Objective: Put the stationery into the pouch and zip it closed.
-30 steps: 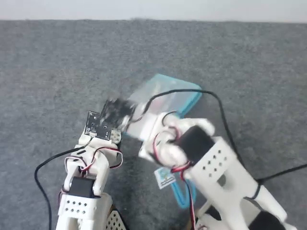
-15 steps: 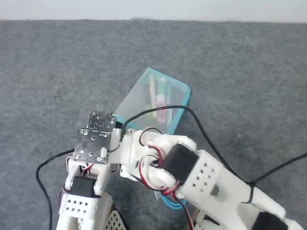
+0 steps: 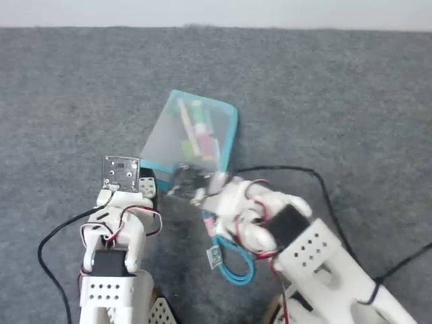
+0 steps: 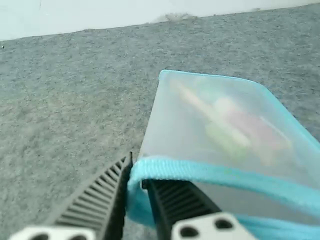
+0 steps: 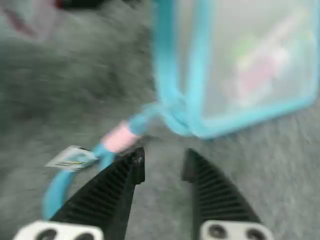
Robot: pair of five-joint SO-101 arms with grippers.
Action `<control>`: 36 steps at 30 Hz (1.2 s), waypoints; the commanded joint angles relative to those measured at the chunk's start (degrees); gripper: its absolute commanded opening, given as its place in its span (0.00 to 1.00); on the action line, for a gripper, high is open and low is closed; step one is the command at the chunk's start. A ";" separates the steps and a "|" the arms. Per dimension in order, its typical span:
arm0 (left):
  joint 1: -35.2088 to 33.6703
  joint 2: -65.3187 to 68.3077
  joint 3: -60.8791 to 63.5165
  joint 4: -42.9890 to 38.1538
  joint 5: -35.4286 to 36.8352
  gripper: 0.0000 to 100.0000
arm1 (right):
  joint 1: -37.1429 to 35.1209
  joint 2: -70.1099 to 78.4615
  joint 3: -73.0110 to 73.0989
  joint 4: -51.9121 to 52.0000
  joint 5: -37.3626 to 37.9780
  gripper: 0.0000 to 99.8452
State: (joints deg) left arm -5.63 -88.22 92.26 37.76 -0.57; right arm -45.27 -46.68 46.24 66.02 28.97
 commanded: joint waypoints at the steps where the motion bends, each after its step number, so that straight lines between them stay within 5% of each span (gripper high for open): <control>1: -0.18 -1.05 -3.74 -0.97 0.88 0.01 | 3.56 -7.60 11.60 -13.67 3.96 0.19; 20: 2.29 -1.05 -3.47 -0.79 -0.18 0.01 | 3.38 4.79 20.57 -49.01 5.19 0.18; 23: 2.29 -1.05 -3.38 -0.70 -0.44 0.01 | 3.74 6.81 20.48 -52.00 5.36 0.10; 25: 2.29 -1.05 -3.21 -0.70 -0.44 0.01 | 3.82 7.16 20.48 -53.23 6.07 0.01; 36: 3.52 -1.58 -3.03 -0.70 -0.62 0.01 | 13.41 12.62 8.00 -43.12 -0.35 0.01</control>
State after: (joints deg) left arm -3.43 -88.40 92.18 37.76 -0.75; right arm -36.84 -37.01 63.56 18.81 33.98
